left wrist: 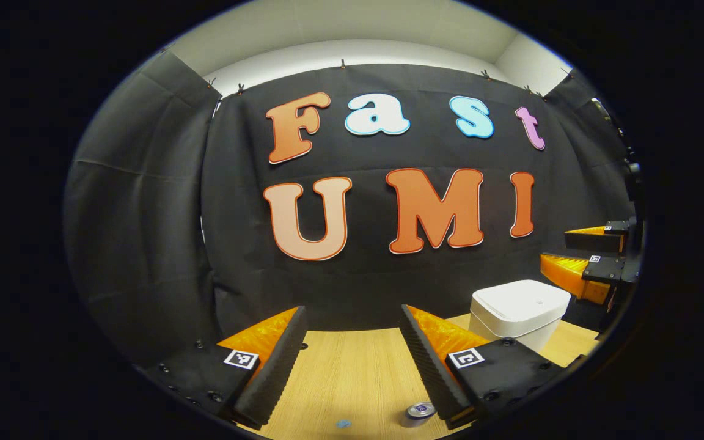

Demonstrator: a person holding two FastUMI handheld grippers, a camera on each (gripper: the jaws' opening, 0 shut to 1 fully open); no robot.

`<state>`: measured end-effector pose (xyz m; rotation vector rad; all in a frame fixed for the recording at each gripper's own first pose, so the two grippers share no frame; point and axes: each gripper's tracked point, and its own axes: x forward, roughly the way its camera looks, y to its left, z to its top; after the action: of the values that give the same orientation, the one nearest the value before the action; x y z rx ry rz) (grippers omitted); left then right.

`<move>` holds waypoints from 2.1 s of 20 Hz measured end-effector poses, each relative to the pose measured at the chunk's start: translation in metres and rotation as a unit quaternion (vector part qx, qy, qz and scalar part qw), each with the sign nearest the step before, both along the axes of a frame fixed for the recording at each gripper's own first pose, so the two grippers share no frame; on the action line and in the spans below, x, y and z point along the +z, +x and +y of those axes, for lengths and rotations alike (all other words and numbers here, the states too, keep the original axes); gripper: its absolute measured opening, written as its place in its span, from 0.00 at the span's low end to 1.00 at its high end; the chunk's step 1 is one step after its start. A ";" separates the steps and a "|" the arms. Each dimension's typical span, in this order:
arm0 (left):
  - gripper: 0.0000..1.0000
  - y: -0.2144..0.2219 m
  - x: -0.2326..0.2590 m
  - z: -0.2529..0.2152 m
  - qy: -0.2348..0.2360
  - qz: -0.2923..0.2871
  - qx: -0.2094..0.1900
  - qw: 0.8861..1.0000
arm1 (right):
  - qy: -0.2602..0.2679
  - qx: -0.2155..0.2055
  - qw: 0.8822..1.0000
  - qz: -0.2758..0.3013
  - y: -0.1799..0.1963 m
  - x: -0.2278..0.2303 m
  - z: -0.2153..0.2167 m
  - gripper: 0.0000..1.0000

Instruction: Press the lid of the desktop garbage bin to open it, pick up the crumpled paper on the desktop and throw it into the bin, then pick up the pop can on the desktop and drop it into the bin, and finally close the garbage bin lid.

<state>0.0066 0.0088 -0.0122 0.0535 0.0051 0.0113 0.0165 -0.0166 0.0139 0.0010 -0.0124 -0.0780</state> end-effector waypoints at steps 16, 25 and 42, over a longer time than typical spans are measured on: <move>0.97 -0.015 -0.005 0.024 0.001 0.006 0.054 0.998 | 0.029 0.013 0.999 0.024 0.035 -0.016 -0.027 0.01; 0.97 -0.023 -0.017 0.039 0.000 0.021 0.089 0.996 | 0.059 0.018 0.991 0.119 0.050 -0.084 -0.052 0.01; 0.97 -0.032 -0.032 0.040 0.002 0.059 0.098 0.993 | 0.112 0.018 0.972 0.208 0.053 -0.157 -0.053 0.01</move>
<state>-0.0257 0.0491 -0.0446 0.0579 0.1289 0.2043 0.0691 -0.0694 -0.1431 0.2107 0.4161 -0.0410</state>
